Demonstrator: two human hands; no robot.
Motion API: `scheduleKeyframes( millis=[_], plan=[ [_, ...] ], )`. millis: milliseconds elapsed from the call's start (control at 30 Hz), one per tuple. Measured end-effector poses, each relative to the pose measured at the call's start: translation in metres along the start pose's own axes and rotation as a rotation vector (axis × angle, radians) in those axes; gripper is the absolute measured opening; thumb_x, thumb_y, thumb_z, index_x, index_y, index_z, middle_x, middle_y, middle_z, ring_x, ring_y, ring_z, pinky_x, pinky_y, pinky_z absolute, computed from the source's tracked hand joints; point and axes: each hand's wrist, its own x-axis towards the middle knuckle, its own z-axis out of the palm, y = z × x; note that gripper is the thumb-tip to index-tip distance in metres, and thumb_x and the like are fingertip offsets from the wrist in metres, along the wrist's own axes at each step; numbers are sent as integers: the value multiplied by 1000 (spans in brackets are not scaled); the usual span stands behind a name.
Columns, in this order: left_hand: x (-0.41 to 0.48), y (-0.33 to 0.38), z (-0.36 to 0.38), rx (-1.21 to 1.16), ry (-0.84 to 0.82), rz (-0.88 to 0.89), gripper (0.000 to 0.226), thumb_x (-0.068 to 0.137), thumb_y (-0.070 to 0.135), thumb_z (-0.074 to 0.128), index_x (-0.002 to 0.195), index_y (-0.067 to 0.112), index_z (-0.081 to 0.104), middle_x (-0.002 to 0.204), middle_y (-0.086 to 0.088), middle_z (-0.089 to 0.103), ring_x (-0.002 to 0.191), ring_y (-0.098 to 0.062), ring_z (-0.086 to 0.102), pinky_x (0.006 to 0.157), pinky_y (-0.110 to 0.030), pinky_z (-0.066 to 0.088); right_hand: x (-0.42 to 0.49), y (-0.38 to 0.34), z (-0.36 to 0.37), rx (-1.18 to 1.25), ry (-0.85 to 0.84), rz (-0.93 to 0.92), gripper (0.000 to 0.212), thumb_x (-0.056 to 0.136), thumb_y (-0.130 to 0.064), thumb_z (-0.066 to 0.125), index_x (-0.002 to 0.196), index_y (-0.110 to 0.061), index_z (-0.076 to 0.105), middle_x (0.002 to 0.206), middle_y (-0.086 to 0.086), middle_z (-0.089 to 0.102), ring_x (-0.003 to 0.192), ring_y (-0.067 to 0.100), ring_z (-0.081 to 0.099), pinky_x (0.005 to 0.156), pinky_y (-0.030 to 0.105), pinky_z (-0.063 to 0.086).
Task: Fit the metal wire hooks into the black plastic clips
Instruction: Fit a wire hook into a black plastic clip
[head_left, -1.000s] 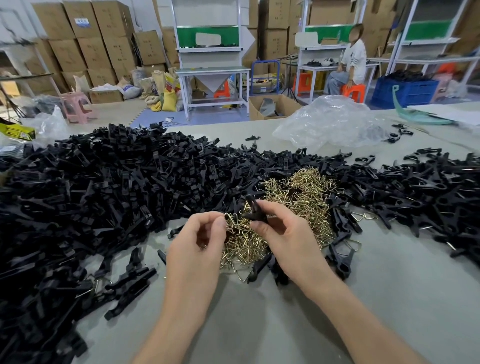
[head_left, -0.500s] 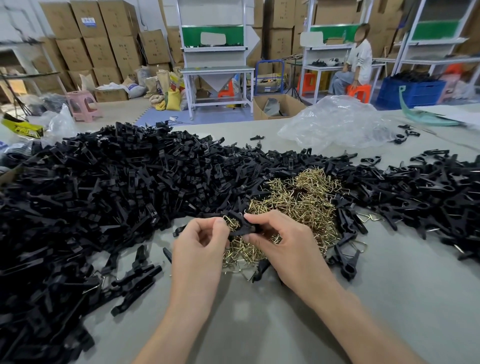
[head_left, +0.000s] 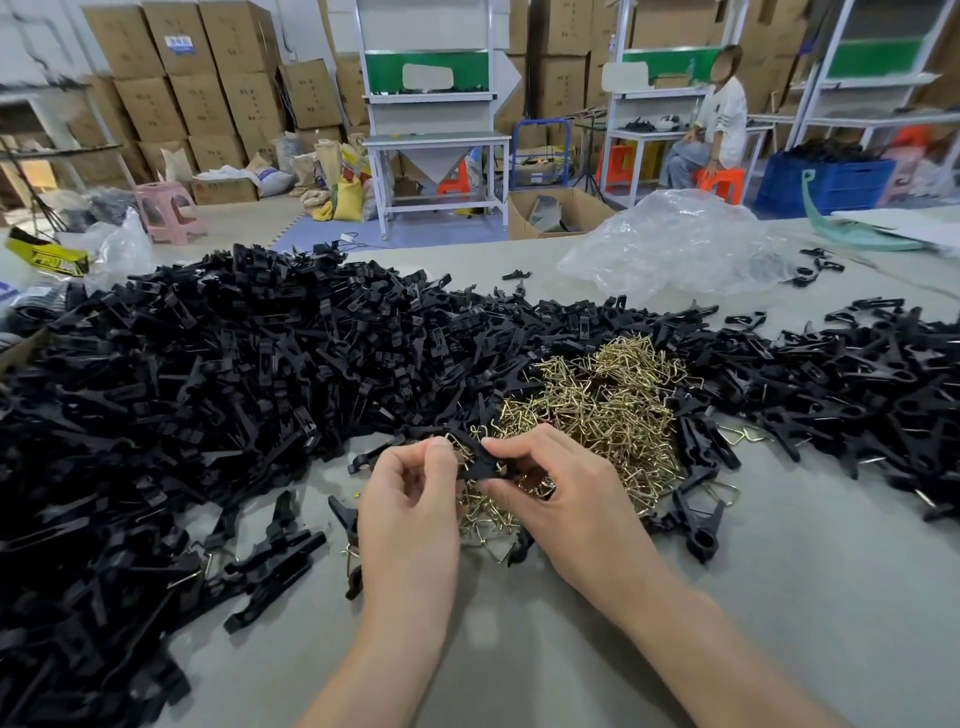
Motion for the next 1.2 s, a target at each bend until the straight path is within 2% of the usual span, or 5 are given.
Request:
scheduleKeyframes(
  millis=[233, 500, 667, 933, 1200],
  plan=[
    [-4, 0, 4, 18, -3, 47, 17, 99, 29, 57, 91, 15, 65, 76, -1, 66, 67, -15, 59, 64, -32, 51, -1, 1, 0, -15, 5, 5, 28, 89, -23, 77, 116, -26, 70, 105, -27, 62, 101, -6, 60, 86, 7, 43],
    [-2, 0, 0, 94, -57, 68, 10, 100, 25, 54, 95, 20, 61, 88, 11, 73, 78, -9, 71, 72, -31, 54, 0, 3, 0, -8, 5, 14, 28, 89, -24, 77, 115, -29, 71, 108, -25, 61, 101, -5, 61, 84, 6, 42],
    [-3, -2, 0, 134, -10, 120, 11, 100, 31, 55, 90, 28, 59, 83, 12, 72, 75, -13, 68, 53, -21, 52, 0, 2, 1, 3, 3, 12, 27, 88, -31, 76, 114, -27, 71, 107, -24, 61, 100, -2, 61, 83, 7, 42],
    [0, 4, -5, 108, -93, -13, 7, 99, 22, 59, 95, 18, 63, 80, 7, 74, 77, -17, 72, 65, -30, 59, 0, 3, -2, 1, -18, 16, 29, 89, -26, 77, 116, -28, 71, 108, -23, 61, 104, -1, 61, 87, 8, 43],
    [10, 11, -14, 24, -188, -124, 7, 96, 10, 62, 92, 8, 66, 77, 1, 75, 71, -13, 71, 54, -23, 55, 0, 7, -2, -6, -34, 14, 30, 90, -25, 76, 119, -33, 69, 111, -27, 60, 106, -2, 60, 87, 6, 41]
  ],
)
